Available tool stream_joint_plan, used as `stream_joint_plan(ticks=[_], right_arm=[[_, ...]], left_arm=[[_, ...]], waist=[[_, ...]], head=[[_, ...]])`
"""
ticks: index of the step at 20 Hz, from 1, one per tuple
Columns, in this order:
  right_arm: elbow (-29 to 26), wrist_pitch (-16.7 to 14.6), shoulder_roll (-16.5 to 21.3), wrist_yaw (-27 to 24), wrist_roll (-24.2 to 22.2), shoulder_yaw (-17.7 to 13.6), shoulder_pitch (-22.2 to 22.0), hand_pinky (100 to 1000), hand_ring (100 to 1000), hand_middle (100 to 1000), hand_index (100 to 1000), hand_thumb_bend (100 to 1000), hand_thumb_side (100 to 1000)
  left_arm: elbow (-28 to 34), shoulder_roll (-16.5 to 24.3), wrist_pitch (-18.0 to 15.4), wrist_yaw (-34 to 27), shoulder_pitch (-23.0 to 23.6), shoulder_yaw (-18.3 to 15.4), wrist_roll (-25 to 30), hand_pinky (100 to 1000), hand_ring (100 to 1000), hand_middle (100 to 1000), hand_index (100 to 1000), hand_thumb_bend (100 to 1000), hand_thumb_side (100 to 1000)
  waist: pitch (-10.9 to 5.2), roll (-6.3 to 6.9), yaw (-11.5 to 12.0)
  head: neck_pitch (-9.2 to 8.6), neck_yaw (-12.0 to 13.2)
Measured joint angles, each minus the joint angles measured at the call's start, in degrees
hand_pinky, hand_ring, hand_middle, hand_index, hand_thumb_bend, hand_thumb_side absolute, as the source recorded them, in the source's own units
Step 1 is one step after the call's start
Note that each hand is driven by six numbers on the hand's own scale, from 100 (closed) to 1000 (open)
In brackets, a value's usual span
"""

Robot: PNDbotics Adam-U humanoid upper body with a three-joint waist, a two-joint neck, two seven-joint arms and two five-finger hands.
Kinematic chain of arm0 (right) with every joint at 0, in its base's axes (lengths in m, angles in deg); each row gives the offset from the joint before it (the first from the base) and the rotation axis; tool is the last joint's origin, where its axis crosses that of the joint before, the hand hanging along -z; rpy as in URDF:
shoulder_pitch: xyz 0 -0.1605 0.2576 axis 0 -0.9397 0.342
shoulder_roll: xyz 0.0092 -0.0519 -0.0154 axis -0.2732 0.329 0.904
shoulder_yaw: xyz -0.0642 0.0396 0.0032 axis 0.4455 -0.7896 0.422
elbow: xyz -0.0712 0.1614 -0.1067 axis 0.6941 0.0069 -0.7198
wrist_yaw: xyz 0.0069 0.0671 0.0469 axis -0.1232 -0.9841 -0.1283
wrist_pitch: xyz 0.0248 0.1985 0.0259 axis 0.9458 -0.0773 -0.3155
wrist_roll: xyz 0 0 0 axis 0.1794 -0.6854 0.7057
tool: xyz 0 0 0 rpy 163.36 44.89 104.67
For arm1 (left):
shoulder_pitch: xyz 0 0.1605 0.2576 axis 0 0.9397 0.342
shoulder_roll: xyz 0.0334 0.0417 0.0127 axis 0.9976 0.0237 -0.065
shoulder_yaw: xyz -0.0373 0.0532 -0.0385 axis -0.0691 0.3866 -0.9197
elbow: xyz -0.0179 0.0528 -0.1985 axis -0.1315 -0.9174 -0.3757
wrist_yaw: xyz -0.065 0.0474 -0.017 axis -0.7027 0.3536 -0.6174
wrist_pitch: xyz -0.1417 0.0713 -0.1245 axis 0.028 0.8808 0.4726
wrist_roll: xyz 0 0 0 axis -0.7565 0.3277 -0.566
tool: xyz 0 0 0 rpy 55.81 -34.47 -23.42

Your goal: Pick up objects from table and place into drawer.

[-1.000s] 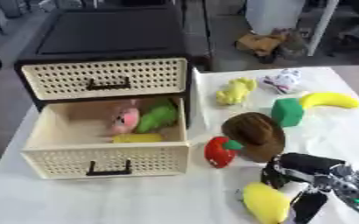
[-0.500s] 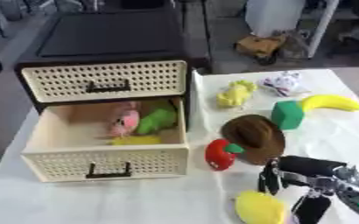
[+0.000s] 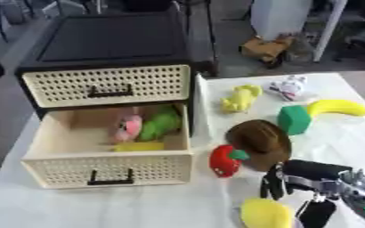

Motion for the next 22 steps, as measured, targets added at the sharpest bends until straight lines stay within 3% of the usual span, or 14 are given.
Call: stream_joint_plan(ticks=[3,7,11,22], right_arm=[[0.39,0.34,-0.61,0.07,-0.06,0.02,-0.03,540,592,478,675,1000,385],[0.79,0.74,-1.06,0.06,0.25,0.02,-0.03,538,589,476,673,1000,379],[1.19,0.96,-1.11,0.05,0.49,0.02,-0.02,536,587,474,669,992,369],[2.32,0.78,-1.67,0.12,1.5,0.02,-0.02,514,561,442,618,957,372]], left_arm=[[0.0,-0.02,-0.01,0.02,0.0,0.0,-0.01,130,254,309,727,100,873],[0.0,-0.02,-0.05,-0.02,0.0,0.0,-0.05,130,254,309,727,100,872],[0.0,-0.02,-0.15,-0.24,0.0,0.0,-0.14,130,254,309,727,100,873],[0.0,-0.48,-0.19,-0.44,0.17,0.0,-0.12,130,253,308,726,100,875]], waist=[[0.04,0.0,0.0],[-0.27,0.04,-0.1],[-0.52,0.22,-0.21],[-0.51,0.42,-0.4]], head=[[0.67,0.0],[4.51,-0.4],[6.87,-0.69],[8.07,-1.5]])
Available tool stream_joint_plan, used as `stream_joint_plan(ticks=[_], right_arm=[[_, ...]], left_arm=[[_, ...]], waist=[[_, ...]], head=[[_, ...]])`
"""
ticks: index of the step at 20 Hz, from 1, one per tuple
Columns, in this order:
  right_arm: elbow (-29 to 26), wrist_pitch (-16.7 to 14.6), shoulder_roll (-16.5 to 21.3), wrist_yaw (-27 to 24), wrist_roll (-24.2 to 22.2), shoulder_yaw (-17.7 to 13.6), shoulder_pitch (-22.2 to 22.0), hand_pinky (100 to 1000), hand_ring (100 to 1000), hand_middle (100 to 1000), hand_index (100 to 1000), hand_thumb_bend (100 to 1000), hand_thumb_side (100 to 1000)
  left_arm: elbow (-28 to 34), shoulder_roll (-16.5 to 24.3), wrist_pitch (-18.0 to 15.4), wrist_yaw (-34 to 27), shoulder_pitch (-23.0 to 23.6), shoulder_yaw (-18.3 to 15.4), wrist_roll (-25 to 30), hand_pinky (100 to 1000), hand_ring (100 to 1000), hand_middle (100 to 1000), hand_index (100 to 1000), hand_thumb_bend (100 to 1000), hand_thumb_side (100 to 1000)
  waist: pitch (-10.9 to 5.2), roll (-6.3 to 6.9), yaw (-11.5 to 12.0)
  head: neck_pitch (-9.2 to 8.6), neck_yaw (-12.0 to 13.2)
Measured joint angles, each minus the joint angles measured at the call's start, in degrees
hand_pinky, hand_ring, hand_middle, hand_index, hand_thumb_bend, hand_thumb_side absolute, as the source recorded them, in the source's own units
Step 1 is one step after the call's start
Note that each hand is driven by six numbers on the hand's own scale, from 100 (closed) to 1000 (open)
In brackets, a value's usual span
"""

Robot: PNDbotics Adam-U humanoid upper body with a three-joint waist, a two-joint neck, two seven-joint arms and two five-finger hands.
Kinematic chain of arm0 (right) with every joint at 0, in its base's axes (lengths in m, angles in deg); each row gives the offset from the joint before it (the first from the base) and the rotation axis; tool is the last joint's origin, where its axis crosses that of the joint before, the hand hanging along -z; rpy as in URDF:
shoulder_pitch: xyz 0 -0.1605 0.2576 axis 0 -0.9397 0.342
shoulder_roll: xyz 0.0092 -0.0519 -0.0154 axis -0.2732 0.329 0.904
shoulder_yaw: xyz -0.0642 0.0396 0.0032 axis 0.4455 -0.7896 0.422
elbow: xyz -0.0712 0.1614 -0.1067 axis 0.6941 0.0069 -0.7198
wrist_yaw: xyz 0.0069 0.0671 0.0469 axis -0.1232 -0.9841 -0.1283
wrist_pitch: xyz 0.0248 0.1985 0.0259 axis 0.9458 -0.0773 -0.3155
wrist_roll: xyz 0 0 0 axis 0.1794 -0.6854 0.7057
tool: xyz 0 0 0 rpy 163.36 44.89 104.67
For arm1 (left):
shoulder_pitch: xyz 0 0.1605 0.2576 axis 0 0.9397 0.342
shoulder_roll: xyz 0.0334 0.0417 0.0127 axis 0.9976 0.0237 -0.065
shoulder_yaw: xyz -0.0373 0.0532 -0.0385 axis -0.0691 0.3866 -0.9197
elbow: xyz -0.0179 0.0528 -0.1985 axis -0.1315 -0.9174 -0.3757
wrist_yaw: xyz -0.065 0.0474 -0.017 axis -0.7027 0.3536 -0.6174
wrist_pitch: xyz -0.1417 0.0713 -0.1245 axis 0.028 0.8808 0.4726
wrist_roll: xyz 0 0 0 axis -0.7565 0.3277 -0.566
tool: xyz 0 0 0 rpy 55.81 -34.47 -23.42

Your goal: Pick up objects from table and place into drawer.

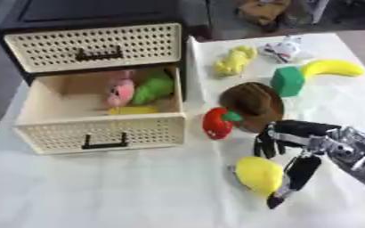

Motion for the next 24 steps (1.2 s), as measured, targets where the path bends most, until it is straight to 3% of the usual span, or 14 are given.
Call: stream_joint_plan(ticks=[6,14,24], right_arm=[[0.86,-1.03,-1.1,1.76,2.3,0.06,0.0,478,529,392,528,921,373],[2.9,-4.33,-2.89,5.68,6.89,0.32,-0.44,464,520,385,493,843,413],[5.12,-7.33,-4.33,8.18,10.29,0.3,-0.51,444,507,374,458,704,375]], left_arm=[[0.0,-0.05,-0.21,-0.01,0.22,0.0,0.23,126,251,306,726,100,882],[0.0,-0.5,-0.47,-0.04,0.26,-0.01,0.75,123,249,305,726,100,886],[0.0,-0.52,-0.55,-0.06,0.26,-0.02,0.89,120,248,302,724,100,880]], waist=[[0.02,-0.01,0.08],[0.03,-0.03,0.13],[0.1,-0.03,0.34]], head=[[0.0,-0.29],[0.0,-0.52],[-0.03,-0.77]])
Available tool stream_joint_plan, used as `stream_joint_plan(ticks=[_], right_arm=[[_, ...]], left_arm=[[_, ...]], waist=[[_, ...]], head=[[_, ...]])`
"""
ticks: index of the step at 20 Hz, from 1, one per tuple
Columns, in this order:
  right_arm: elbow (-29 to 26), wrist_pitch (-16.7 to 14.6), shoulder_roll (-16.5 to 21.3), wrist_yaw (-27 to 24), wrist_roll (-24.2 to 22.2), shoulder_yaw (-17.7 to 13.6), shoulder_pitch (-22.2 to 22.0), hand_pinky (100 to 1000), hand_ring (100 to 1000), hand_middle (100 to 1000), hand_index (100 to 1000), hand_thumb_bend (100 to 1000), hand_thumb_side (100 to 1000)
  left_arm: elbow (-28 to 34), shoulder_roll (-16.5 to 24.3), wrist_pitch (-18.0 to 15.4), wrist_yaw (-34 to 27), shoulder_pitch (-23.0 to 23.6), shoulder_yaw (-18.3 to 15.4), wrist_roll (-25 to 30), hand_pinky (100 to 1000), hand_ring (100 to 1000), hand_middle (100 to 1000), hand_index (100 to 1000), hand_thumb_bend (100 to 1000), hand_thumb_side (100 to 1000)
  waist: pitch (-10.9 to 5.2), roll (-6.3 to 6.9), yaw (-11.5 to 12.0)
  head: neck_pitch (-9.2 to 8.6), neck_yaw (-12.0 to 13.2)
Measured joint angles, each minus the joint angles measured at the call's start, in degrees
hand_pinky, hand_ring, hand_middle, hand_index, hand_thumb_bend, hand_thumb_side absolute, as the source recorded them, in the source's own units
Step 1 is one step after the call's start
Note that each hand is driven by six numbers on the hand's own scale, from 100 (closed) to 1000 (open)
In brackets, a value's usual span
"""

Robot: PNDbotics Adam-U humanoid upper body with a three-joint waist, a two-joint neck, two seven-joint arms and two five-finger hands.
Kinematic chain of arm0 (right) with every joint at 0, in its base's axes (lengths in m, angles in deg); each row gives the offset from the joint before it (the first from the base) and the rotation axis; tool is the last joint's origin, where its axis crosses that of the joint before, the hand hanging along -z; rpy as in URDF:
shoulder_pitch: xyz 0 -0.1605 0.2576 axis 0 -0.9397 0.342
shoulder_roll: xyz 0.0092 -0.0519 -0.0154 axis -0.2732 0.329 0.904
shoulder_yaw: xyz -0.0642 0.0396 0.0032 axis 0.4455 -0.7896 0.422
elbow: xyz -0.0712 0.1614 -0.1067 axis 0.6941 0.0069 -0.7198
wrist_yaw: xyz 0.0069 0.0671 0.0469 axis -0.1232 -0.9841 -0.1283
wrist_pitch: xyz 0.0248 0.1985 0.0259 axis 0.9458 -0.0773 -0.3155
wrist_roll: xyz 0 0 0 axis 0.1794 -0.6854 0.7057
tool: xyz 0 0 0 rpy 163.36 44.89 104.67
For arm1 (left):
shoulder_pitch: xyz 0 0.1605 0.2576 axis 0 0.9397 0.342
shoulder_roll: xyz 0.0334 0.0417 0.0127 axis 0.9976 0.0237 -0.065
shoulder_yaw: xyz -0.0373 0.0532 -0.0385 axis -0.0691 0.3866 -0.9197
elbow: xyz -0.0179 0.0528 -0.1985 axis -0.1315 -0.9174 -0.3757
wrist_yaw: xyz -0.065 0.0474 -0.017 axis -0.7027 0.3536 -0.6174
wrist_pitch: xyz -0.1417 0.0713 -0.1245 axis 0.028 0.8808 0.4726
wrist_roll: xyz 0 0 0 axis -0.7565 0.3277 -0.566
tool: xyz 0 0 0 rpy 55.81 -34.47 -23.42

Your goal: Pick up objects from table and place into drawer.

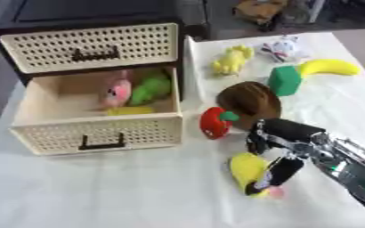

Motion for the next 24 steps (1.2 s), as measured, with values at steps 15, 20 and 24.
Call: stream_joint_plan(ticks=[15,20,24], right_arm=[[-1.39,0.34,0.18,-4.33,3.65,-0.41,0.05,418,470,328,386,547,288],[-3.22,0.95,0.63,-6.14,4.09,-0.8,0.06,416,465,319,375,561,291],[-4.95,1.49,1.38,-7.4,4.39,-1.27,0.08,413,461,312,357,592,281]], left_arm=[[0.0,0.0,-0.1,-0.07,0.02,0.0,0.3,121,250,299,719,100,876],[0.0,0.0,-0.07,-0.12,0.14,-0.01,0.36,122,251,299,719,100,875],[0.0,0.0,-0.03,-0.18,0.23,-0.01,0.4,122,251,298,719,100,874]], waist=[[0.14,-0.02,0.05],[0.14,-0.01,-0.19],[0.14,0.01,-0.37]], head=[[-1.07,-0.15],[-1.51,-0.11],[-1.92,0.04]])
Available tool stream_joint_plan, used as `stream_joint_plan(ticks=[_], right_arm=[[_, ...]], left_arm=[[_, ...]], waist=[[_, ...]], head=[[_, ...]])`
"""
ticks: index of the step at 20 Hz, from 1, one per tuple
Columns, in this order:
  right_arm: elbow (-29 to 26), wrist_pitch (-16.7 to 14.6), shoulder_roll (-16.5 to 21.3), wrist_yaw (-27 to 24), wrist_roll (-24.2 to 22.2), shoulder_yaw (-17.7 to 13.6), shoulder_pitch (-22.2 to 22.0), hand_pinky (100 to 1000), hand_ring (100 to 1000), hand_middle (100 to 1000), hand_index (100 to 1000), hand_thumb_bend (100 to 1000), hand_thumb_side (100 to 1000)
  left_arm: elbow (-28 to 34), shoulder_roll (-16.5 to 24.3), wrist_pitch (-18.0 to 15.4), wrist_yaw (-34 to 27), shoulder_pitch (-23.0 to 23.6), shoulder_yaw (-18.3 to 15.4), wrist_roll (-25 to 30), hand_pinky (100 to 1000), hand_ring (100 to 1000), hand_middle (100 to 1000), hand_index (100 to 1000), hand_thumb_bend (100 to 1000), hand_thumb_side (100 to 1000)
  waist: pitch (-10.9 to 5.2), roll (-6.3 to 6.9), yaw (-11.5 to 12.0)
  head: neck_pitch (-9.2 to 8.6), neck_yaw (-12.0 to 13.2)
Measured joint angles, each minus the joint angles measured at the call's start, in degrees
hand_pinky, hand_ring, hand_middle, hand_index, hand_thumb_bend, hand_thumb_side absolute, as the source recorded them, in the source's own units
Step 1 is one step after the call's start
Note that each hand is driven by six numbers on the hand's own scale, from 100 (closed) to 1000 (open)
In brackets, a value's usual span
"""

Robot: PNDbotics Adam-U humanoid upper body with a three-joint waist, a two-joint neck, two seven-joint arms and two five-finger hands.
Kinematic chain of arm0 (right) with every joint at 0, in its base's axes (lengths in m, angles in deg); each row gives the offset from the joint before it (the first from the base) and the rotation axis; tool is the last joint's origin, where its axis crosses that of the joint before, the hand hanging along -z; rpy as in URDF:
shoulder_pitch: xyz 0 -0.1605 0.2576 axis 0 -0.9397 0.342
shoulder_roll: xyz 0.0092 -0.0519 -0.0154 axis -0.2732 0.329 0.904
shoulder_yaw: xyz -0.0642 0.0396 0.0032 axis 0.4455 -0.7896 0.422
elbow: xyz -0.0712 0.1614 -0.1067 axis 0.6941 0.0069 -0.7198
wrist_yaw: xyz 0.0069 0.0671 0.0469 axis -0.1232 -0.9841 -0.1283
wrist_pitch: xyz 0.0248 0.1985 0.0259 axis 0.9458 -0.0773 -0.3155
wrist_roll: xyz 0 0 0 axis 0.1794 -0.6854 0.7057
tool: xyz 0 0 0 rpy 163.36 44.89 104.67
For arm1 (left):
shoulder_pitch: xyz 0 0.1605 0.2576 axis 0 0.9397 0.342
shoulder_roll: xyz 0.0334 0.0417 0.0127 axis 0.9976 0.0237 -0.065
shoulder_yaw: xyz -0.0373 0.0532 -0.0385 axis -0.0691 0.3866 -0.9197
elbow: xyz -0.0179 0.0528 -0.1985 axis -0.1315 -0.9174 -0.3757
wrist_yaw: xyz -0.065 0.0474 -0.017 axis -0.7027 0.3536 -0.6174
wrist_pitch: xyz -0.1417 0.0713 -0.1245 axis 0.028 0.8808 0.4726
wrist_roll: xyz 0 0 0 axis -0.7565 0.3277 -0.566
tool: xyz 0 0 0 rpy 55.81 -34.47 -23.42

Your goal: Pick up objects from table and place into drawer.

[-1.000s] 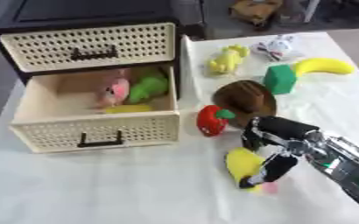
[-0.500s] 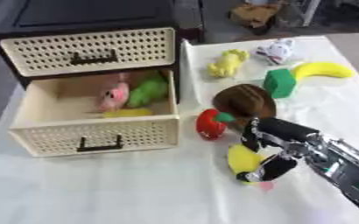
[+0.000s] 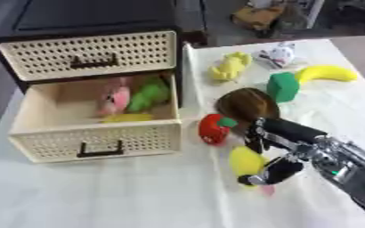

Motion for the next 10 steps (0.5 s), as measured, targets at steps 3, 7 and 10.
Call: stream_joint_plan(ticks=[3,7,10], right_arm=[[-1.6,0.34,0.2,-0.85,0.33,-0.7,0.17,414,456,308,353,666,243],[-4.98,0.74,1.2,-2.97,0.67,-1.85,1.5,415,453,306,350,739,225],[-7.73,1.35,2.02,-4.94,1.03,-2.8,3.67,413,449,304,348,776,275]], left_arm=[[0.0,0.0,0.03,-0.02,0.18,0.0,0.04,122,251,299,718,100,874],[0.0,0.0,0.02,-0.08,0.2,-0.01,0.04,122,252,300,718,100,873],[0.0,0.0,0.01,-0.26,0.19,-0.01,0.05,122,252,301,717,100,872]], waist=[[0.0,0.09,-0.09],[0.0,0.12,-0.11],[-0.01,0.03,-0.02]], head=[[-0.6,0.09],[-1.58,0.26],[-1.98,0.27]])
